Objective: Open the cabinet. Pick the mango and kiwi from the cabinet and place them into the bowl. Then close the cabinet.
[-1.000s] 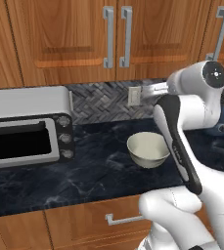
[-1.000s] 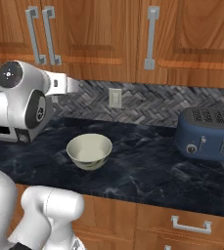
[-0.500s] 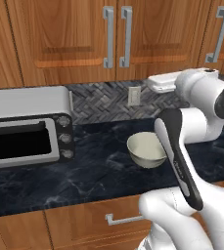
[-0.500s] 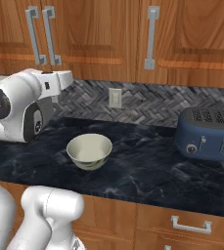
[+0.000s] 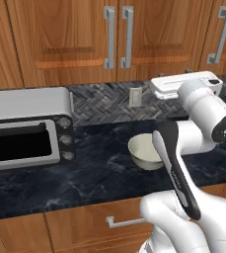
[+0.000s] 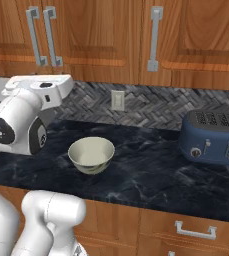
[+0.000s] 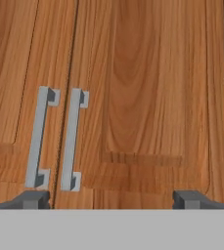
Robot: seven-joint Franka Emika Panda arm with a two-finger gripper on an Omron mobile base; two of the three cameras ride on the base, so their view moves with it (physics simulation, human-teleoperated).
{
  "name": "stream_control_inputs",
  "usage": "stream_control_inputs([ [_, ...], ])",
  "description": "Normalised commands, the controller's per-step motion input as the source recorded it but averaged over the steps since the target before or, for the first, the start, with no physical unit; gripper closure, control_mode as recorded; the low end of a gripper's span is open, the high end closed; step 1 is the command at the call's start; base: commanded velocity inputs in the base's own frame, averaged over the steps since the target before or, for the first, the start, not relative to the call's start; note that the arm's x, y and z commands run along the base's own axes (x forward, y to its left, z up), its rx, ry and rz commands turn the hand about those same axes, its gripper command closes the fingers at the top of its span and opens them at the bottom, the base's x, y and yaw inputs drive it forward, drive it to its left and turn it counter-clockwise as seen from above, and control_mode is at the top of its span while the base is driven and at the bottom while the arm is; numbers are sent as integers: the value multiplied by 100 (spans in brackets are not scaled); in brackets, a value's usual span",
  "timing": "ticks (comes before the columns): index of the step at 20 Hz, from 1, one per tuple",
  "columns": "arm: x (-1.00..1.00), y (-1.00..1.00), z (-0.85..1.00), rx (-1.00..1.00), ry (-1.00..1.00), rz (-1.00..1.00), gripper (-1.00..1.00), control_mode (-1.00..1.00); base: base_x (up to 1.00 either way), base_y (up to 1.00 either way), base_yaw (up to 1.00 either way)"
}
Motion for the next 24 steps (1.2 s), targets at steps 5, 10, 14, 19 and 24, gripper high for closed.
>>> stream_control_inputs([
  [5,19,27,0,0,0,0,-100,-100,0,0,0],
  [10,20,40,0,2,0,0,-100,-100,0,0,0],
  [14,16,24,0,4,0,0,-100,-100,0,0,0],
  [19,38,3,0,2,0,0,-100,-100,0,0,0],
  [24,49,1,0,0,0,0,-100,-100,0,0,0],
])
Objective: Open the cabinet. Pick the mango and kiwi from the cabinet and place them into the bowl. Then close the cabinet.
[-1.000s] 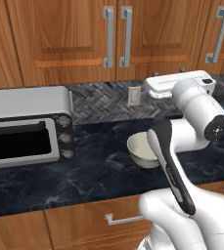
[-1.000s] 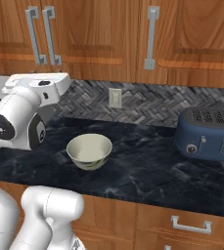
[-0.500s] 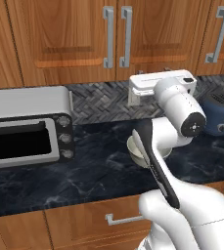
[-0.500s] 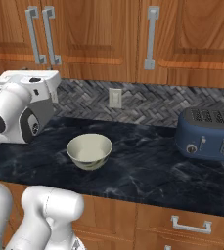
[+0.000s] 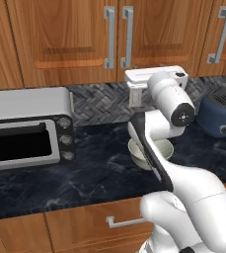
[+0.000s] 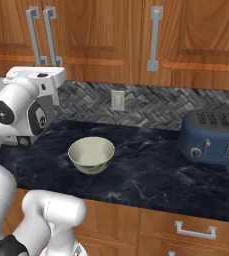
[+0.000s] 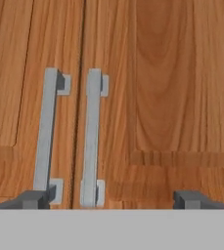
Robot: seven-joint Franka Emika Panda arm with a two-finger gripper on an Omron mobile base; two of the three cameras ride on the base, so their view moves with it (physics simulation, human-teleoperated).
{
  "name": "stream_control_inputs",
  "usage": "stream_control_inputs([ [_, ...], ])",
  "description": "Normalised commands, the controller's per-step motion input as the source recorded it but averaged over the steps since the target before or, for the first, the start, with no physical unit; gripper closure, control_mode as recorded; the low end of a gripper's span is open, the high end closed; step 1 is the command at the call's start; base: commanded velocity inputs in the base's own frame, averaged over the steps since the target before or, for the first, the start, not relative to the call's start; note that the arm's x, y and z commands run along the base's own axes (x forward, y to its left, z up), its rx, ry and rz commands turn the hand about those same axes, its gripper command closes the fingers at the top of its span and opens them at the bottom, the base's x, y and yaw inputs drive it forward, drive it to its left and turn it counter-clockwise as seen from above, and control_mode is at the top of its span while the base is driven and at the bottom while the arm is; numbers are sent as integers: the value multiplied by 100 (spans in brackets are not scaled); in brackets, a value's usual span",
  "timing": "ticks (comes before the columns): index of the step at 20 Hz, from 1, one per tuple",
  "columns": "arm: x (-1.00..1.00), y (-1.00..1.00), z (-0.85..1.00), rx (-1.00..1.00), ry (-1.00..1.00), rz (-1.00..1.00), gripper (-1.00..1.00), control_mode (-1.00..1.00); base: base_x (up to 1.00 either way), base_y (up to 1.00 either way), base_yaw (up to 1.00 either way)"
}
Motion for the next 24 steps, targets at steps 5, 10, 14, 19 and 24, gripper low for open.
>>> stream_control_inputs([
  [5,55,8,0,0,1,0,-100,-100,0,0,0],
  [10,26,38,0,0,0,0,-100,-100,0,0,0],
  [14,12,18,0,0,1,0,-100,-100,0,0,0],
  [19,36,0,8,0,7,0,-100,-100,0,0,0],
  [24,7,0,52,0,0,0,-100,-100,0,0,0],
])
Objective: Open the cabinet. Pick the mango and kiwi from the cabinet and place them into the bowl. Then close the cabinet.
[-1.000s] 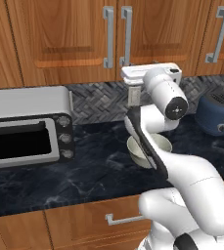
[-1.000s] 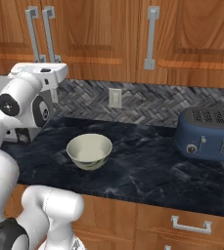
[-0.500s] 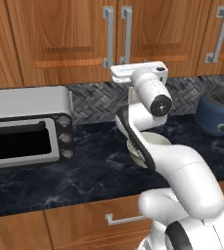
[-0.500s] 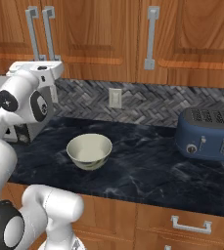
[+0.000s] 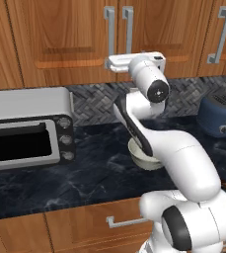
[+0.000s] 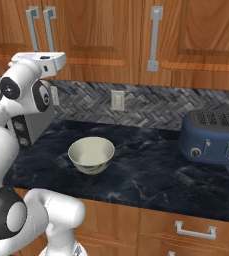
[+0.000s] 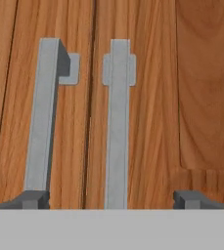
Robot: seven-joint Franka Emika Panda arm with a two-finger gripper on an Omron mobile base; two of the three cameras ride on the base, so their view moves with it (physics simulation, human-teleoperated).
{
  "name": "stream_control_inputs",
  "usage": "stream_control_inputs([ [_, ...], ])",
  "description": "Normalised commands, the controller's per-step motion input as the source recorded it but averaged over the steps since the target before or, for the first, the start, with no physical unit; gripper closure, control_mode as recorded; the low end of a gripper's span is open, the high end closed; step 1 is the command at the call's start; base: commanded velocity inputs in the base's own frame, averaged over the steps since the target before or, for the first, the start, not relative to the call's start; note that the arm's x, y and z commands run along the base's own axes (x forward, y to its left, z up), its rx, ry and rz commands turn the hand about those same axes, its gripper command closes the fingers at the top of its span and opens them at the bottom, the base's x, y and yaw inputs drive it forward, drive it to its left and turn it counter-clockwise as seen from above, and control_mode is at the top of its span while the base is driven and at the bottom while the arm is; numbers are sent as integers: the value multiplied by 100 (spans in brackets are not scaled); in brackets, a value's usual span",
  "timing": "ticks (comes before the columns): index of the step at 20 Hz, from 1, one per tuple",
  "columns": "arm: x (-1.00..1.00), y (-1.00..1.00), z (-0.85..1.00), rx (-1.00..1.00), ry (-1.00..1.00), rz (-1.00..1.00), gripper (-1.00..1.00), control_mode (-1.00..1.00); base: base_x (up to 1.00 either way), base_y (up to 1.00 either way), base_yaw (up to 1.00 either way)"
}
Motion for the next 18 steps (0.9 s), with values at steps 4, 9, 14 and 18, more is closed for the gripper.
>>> stream_control_inputs([
  [4,21,0,13,0,1,0,-100,-100,0,0,0],
  [9,68,0,0,0,9,-2,-100,-100,0,0,0],
  [14,82,0,0,0,10,-2,-100,-100,0,0,0],
  [18,95,0,-6,0,3,0,-100,-100,0,0,0],
])
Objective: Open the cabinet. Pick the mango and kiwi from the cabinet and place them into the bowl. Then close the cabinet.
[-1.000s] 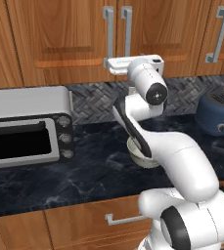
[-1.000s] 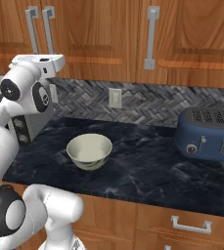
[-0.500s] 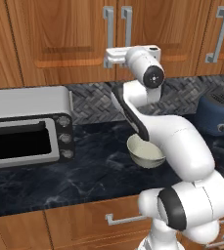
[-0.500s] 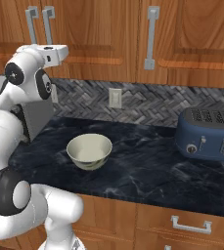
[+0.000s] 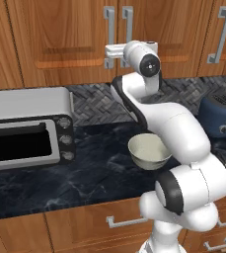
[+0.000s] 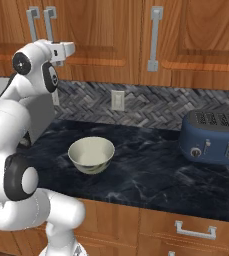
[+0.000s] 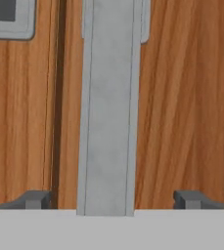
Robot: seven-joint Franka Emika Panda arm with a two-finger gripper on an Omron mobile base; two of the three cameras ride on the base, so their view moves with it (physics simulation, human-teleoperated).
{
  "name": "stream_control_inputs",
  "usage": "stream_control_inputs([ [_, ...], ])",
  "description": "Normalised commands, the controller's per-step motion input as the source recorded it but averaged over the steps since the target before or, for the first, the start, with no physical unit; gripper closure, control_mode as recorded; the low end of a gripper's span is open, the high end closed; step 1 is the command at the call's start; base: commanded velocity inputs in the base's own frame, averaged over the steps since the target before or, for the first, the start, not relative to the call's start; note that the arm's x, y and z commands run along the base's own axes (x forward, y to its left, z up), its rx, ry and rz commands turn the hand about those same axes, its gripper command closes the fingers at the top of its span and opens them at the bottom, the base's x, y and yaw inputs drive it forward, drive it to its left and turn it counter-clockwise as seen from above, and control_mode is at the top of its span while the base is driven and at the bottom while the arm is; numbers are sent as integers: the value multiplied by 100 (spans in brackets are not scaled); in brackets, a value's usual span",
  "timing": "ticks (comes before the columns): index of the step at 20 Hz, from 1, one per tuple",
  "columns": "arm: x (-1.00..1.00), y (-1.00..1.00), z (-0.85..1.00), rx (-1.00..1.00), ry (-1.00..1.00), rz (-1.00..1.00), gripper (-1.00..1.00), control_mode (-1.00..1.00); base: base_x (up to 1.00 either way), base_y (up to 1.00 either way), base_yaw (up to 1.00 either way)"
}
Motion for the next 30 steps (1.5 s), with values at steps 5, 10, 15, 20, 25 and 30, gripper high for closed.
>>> stream_control_inputs([
  [5,60,0,-9,-1,0,0,100,-100,0,0,0],
  [10,0,0,0,0,0,0,100,-100,0,0,0],
  [15,0,0,1,0,0,0,100,-100,0,0,0],
  [20,-27,-15,31,1,0,0,100,-100,0,0,0],
  [25,-52,-33,42,1,1,0,100,-100,0,0,0],
  [30,-65,-57,33,4,1,2,100,-100,0,0,0],
])
